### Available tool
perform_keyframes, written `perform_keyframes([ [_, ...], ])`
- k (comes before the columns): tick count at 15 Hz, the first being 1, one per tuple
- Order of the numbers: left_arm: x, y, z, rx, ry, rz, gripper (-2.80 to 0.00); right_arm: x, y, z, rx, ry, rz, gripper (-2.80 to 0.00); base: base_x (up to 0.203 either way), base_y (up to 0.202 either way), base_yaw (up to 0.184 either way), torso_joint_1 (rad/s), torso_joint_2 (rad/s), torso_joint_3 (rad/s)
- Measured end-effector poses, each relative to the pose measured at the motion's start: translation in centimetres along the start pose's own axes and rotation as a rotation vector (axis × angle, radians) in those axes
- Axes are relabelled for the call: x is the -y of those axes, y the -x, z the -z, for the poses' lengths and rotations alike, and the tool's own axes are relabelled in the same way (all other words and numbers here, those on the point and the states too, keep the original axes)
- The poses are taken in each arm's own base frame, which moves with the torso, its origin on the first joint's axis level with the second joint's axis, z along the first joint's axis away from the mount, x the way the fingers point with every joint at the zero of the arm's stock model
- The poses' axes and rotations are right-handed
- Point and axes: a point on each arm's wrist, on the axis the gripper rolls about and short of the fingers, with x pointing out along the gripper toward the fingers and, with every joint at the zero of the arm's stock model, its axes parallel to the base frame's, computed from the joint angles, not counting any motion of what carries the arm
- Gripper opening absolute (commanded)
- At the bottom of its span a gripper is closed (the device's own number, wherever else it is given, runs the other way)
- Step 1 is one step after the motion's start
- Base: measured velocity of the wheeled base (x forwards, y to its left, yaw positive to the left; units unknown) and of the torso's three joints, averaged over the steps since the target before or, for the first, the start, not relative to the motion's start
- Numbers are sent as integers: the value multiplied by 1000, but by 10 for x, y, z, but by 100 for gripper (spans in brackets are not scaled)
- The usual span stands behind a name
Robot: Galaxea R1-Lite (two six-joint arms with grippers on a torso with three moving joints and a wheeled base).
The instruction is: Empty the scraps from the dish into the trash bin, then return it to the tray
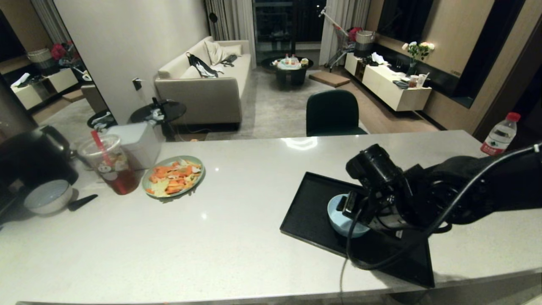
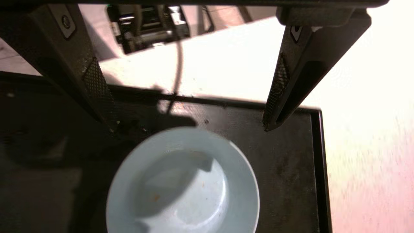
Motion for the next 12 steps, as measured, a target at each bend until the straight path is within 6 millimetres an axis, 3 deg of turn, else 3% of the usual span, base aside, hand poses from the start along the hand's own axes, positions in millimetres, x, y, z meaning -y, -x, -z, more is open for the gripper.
perform_keyframes([
  [4, 0, 0, 0, 0, 0, 0, -280, 11, 25, 1, 31, 41, -41, 0, 0, 0, 0, 0, 0, 0],
  [5, 0, 0, 0, 0, 0, 0, -280, 14, 31, 3, 34, 44, -50, -280, 0, 0, 0, 0, 0, 0],
  [9, 0, 0, 0, 0, 0, 0, -280, 26, 50, 14, 60, 84, -97, -280, 0, 0, 0, 0, 0, 0],
  [12, 0, 0, 0, 0, 1, 0, -280, 35, 63, 12, 187, 120, -61, -280, 0, 0, 0, 0, 0, 0],
])
